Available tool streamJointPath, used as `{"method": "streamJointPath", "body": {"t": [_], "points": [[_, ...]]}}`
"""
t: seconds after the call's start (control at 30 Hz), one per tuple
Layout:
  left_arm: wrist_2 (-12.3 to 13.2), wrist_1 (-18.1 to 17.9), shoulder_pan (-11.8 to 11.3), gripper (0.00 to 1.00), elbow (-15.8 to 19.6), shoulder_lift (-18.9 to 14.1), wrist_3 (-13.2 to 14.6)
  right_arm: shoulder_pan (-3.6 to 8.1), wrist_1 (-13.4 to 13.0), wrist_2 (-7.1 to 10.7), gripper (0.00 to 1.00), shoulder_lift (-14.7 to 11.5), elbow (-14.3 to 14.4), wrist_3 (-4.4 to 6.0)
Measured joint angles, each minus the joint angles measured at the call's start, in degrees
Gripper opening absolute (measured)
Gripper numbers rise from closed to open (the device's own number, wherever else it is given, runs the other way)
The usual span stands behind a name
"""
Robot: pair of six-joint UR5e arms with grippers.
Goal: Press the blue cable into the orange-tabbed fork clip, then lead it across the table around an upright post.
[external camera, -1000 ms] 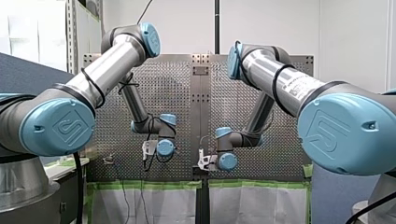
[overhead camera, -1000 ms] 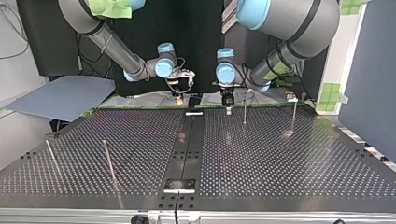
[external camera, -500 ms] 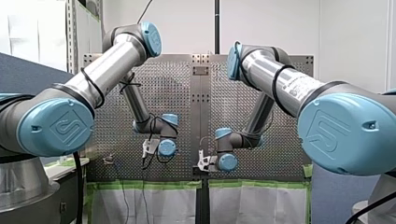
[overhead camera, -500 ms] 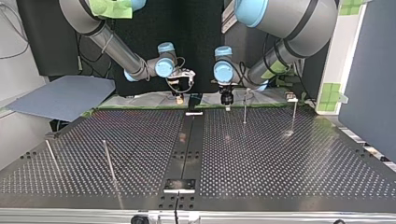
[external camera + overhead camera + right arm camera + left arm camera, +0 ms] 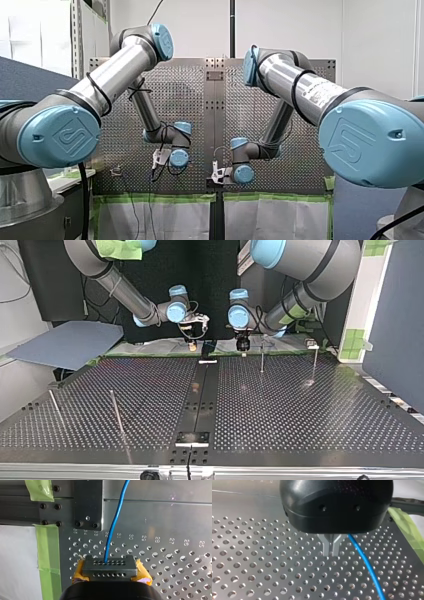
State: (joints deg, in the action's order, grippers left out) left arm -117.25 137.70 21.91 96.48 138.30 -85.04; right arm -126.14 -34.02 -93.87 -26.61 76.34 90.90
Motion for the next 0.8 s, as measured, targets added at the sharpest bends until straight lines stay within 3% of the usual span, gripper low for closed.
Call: {"method": "streamJointPath", "body": {"t": [0.2,0.27,0.33,0.37,0.43,0.8], "points": [[-0.83,0.46,-0.01,0.0,0.0,-0.01,-0.15,-0.01,0.08,0.0,0.0,0.05,0.0,0.0],[-1.38,0.71,-0.03,0.05,0.0,-0.01,-0.11,-0.02,0.08,0.0,0.0,0.06,0.0,0.0],[-2.13,1.17,-0.06,0.26,-0.01,-0.01,0.16,-0.02,0.09,0.0,0.0,0.07,0.0,0.0],[-2.54,1.44,-0.06,0.26,-0.03,-0.01,0.37,-0.03,0.08,-0.01,0.0,0.08,0.0,0.0],[-2.97,1.86,-0.05,0.39,-0.07,-0.01,0.62,-0.03,0.09,-0.01,0.0,0.09,0.0,0.0],[-3.82,6.77,0.44,0.42,-2.63,0.05,1.79,-0.1,0.09,-0.01,0.0,0.11,-0.01,0.0]]}}
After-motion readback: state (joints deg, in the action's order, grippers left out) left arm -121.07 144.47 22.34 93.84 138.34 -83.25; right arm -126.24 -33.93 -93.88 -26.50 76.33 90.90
